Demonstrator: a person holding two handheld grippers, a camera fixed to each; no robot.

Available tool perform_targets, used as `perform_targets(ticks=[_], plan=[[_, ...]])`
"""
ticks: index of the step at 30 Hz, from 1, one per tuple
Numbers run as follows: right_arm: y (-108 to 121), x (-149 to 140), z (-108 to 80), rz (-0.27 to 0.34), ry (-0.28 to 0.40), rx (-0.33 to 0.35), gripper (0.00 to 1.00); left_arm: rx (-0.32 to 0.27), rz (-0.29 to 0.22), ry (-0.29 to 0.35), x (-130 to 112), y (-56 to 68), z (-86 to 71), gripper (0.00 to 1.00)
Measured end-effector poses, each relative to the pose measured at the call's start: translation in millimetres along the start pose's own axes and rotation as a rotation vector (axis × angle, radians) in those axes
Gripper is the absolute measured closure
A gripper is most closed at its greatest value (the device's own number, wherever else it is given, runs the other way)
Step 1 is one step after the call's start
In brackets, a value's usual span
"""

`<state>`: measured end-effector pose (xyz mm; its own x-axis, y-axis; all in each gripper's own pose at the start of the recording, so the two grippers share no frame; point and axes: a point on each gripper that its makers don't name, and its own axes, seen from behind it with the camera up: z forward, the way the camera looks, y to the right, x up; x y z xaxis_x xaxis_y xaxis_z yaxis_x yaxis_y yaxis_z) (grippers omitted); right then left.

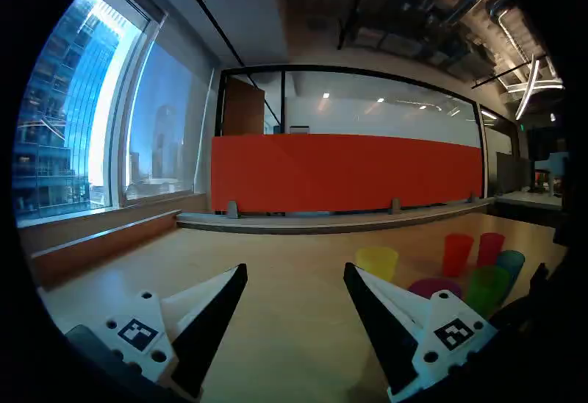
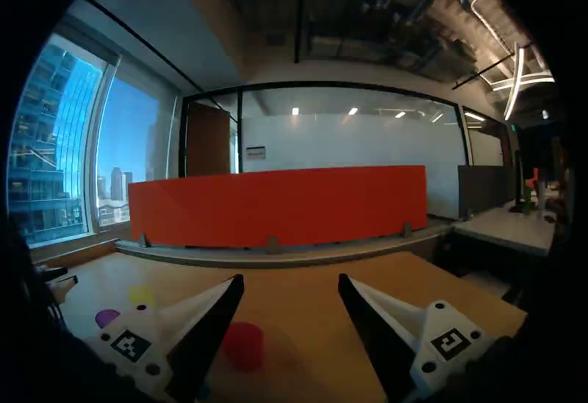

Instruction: Pour water

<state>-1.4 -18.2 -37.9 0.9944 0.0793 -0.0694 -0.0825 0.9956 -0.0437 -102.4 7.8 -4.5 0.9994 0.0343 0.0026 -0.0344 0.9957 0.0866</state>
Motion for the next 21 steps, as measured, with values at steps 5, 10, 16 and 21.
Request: perform_targets(ticks=[5,10,16,21], plan=[[0.9,-1.1,-1.8,0.002,0.001,0.000,0.01,-0.001,0.000,0.000,-0.6,0.2,-0.4,0.02],[4.3,-3.2,-2.9,0.003,0.003,-0.002,0.01,-0.002,0.003,-0.002,-1.0,0.3,-0.8,0.02],[4.7,-0.7,-6.7,-0.005,0.020,0.013,0.01,-0.002,0.004,-0.003,0.2,0.4,-1.5,0.02],[1.2,-2.7,-9.9,-0.056,0.031,0.026,0.01,-0.001,0.004,-0.003,-0.1,-0.1,-3.0,0.02]])
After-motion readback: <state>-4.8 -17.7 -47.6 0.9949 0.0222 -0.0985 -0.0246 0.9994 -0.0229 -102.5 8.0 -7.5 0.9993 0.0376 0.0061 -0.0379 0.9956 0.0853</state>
